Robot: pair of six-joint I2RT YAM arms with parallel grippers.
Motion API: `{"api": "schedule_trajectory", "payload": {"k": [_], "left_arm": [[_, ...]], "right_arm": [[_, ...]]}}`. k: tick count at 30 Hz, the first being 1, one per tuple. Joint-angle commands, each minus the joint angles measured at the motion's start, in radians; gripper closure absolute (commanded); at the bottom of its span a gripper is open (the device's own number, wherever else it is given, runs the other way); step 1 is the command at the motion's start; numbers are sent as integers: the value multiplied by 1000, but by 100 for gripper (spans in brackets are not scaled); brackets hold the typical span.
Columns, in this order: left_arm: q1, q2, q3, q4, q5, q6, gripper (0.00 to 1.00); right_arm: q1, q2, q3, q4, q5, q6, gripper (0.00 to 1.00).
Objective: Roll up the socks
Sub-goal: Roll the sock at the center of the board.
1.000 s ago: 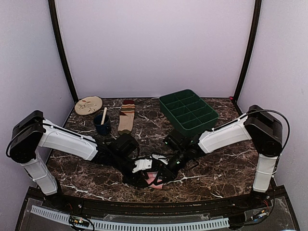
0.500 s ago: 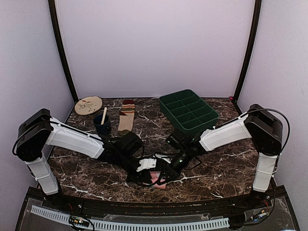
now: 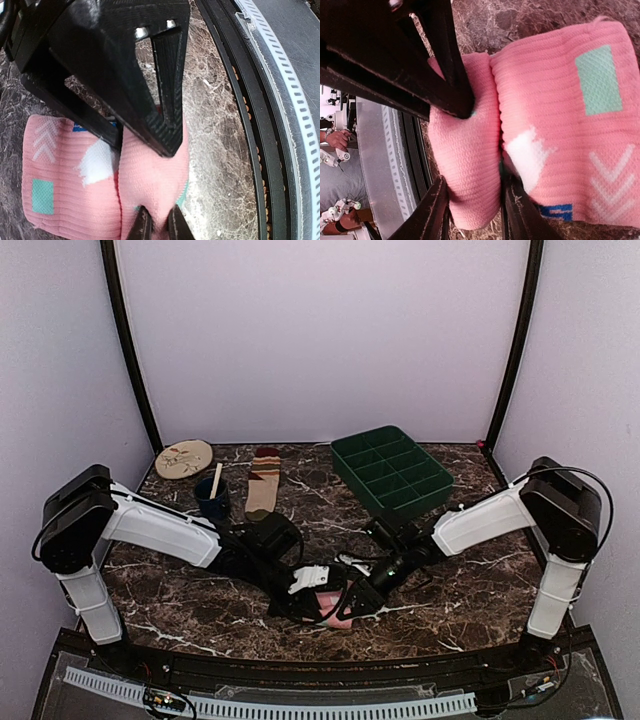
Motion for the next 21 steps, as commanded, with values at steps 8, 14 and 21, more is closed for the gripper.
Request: {"api": "schedule_trajectory", "payload": {"k": [8, 14, 21], "left_arm": [[28, 29, -27, -123, 15, -17, 100], [28, 45, -7, -138, 32, -20, 100], [40, 97, 47, -187, 89, -23, 100]], "right_arm": [[-57, -63, -129, -5, 67, 73, 67], [-81, -141, -189, 39, 93, 121, 67], [-83, -289, -232, 25, 274, 162, 67]]}}
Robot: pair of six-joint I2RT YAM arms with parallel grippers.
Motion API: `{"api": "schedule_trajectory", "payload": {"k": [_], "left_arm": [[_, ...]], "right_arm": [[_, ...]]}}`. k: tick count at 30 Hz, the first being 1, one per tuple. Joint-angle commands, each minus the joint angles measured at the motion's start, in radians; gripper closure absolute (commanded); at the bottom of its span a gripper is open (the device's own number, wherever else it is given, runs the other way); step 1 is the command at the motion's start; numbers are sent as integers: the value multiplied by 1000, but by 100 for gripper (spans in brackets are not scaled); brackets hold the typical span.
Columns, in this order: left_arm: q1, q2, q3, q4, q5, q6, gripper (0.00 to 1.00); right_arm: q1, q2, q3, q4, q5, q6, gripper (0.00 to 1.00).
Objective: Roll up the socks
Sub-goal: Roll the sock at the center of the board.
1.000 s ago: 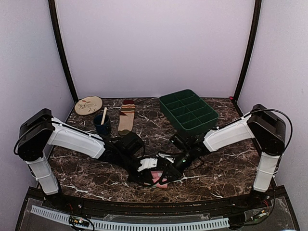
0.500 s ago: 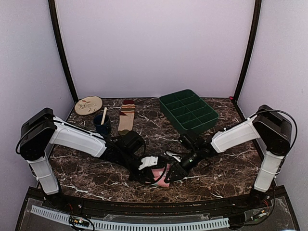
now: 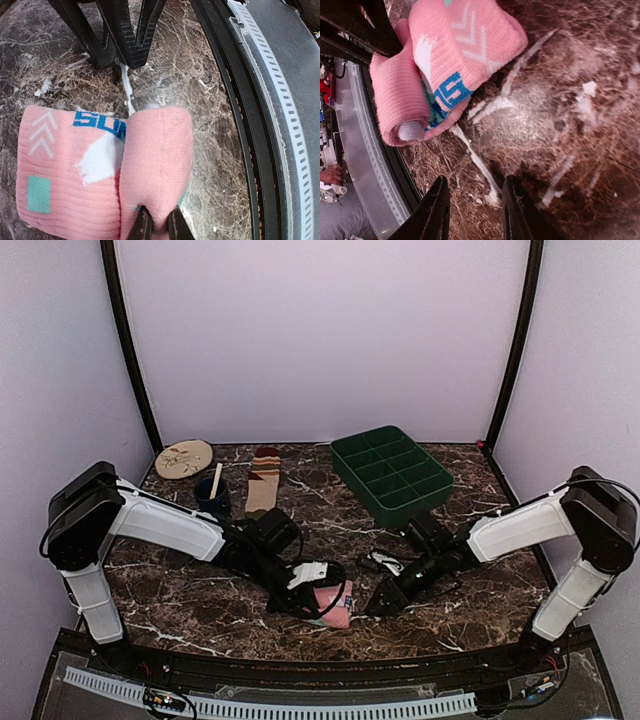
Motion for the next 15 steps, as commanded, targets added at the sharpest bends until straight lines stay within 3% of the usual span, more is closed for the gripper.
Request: {"api": "schedule_trajectory", "payload": {"k": [1, 8, 15], "left_arm": [[13, 79, 29, -159, 21, -12, 100], [25, 160, 135, -244, 118, -13, 100], [52, 213, 196, -287, 207, -23, 100]], "right_arm": [[-6, -122, -29, -14, 176, 41, 67], [84, -286, -64, -46, 436, 62, 67], [336, -347, -51, -76, 767, 87, 67]]}}
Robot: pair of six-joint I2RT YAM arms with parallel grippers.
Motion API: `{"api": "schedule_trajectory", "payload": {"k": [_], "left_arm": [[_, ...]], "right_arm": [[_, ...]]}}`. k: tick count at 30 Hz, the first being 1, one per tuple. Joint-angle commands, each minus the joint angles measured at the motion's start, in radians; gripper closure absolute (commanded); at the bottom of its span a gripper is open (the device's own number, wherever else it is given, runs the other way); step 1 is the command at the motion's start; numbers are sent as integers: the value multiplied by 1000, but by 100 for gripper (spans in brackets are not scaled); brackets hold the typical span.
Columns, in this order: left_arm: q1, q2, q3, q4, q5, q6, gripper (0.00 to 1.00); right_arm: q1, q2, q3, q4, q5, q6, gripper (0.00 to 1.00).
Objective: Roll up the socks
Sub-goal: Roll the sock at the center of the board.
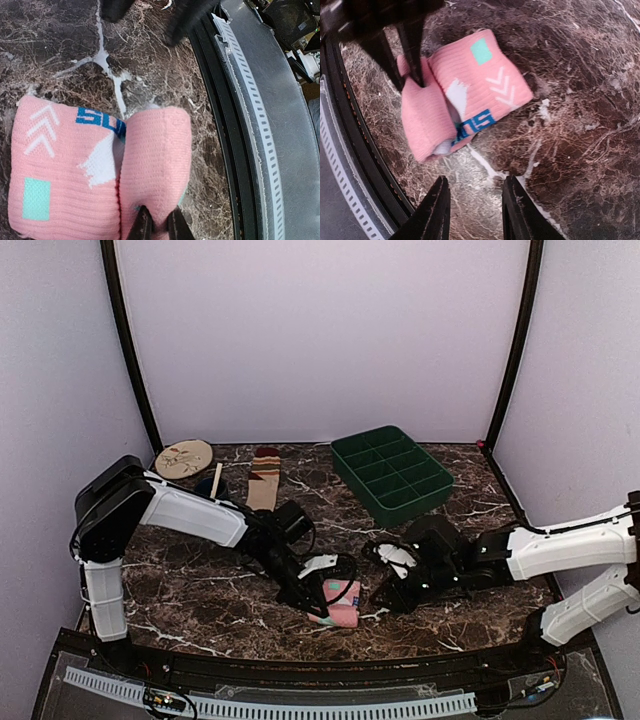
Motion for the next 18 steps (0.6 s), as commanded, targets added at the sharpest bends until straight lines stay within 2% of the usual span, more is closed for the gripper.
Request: {"api": "schedule_trajectory", "payload": {"k": [1, 7, 18], "left_arm": [[11, 57, 11, -120, 18, -10, 100], [22, 80, 31, -131, 49, -15, 100], [27, 95, 52, -145, 60, -13, 100]], "right_arm": [[157, -20, 3, -18, 286, 24, 67], [314, 16, 45, -14, 478, -12, 66], [401, 220, 185, -10, 516, -185, 60]]}}
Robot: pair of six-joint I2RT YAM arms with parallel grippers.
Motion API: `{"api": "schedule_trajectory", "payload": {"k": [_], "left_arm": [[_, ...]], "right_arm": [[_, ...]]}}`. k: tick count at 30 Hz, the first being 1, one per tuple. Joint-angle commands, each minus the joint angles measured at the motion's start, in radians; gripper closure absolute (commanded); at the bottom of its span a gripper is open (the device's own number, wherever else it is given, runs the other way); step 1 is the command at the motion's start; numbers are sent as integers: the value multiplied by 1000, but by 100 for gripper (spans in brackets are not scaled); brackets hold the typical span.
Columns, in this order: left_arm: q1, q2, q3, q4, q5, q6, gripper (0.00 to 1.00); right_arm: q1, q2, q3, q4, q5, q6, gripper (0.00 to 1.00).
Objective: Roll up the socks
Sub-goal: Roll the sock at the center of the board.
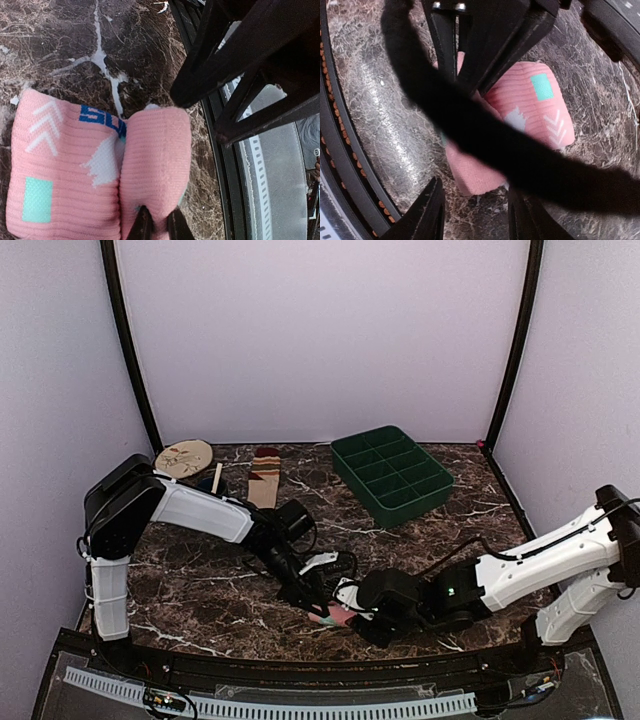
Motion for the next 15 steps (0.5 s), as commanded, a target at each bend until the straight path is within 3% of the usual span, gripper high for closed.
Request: {"api": "schedule_trajectory", "payload": {"k": [1, 15], "left_arm": [[1, 35, -7, -78, -36, -9, 100], [8, 35, -5, -75, -7, -12, 100]], "right_arm": [[16, 62, 57, 20, 38, -90, 57], [7, 202, 80, 57, 6, -182, 54]]}}
